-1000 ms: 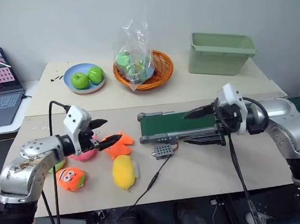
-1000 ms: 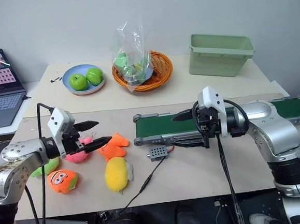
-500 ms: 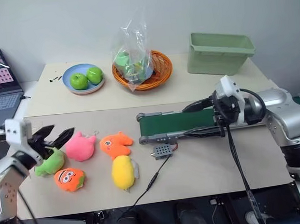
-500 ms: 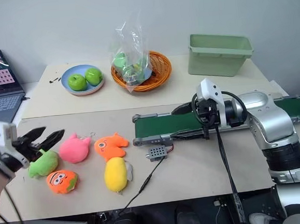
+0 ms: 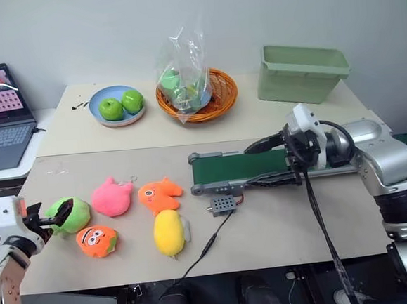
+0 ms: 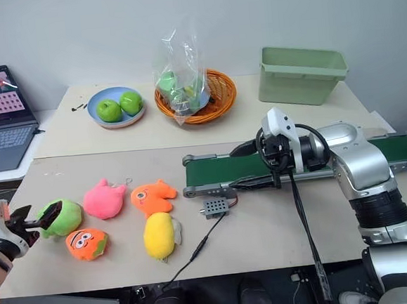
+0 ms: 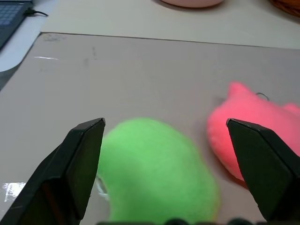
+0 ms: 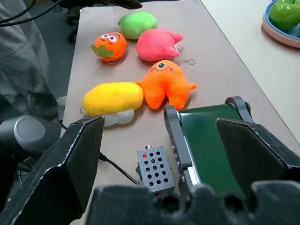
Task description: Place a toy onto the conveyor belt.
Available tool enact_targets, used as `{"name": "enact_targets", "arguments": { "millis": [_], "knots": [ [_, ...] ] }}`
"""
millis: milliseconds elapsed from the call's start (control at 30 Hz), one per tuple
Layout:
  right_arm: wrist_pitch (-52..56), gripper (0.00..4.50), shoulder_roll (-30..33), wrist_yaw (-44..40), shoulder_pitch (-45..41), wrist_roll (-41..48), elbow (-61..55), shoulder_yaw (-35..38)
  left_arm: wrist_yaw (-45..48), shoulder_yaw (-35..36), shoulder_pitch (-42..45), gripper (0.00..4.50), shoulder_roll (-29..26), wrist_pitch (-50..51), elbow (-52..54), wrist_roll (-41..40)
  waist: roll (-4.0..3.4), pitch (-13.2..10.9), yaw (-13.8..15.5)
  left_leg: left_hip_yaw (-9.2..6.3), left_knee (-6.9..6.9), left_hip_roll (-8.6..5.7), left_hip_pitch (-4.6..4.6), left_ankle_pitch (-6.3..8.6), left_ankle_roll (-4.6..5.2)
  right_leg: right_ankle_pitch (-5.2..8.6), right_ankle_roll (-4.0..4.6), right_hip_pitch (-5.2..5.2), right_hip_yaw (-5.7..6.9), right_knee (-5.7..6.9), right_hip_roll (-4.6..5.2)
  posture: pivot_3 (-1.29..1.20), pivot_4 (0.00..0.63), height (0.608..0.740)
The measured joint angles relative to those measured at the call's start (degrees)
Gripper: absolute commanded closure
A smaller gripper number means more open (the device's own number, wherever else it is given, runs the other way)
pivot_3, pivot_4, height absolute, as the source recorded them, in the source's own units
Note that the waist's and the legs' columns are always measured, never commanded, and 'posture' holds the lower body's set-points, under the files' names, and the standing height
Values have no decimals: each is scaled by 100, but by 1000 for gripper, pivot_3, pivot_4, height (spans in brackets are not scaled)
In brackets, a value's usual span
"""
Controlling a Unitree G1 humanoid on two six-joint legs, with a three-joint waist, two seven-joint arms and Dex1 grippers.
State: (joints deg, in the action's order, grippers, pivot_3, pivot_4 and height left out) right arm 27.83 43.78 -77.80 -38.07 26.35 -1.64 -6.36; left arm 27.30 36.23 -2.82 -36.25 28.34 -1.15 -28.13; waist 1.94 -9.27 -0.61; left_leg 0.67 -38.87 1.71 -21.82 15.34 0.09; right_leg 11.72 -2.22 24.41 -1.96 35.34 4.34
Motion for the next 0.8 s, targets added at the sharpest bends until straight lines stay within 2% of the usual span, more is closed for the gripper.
{"name": "enact_targets", "arguments": {
  "millis": [133,300,500,633,800],
  "knots": [
    [0,0,1,19,5,-31,0,1,-82,180,58,90,41,78,-111,-169,0,0,-14,0,0,0,0,0,0,0,0,1,0,0,1,0,150,740],
    [1,0,7,39,22,-34,-7,5,-369,1048,172,90,339,809,-251,-1184,0,0,-51,1,1,2,3,1,-1,0,0,4,-3,6,1,0,150,740],
    [1,0,18,50,54,-39,-7,7,-801,2021,35,90,396,1440,-701,-2056,0,0,-36,2,0,-1,11,1,-1,0,0,0,-4,12,3,0,150,740],
    [0,0,25,59,54,-55,-6,7,-1175,2349,113,90,653,1827,-1183,-2563,0,0,-12,0,-1,-2,15,1,-2,1,0,-5,-1,13,3,0,150,740],
    [0,0,50,75,54,-94,-7,10,-1465,2348,292,90,850,2093,-1339,-2926,16,5,-1,-3,-3,-2,13,0,-4,0,0,-5,1,15,2,0,150,740]
  ]
}}
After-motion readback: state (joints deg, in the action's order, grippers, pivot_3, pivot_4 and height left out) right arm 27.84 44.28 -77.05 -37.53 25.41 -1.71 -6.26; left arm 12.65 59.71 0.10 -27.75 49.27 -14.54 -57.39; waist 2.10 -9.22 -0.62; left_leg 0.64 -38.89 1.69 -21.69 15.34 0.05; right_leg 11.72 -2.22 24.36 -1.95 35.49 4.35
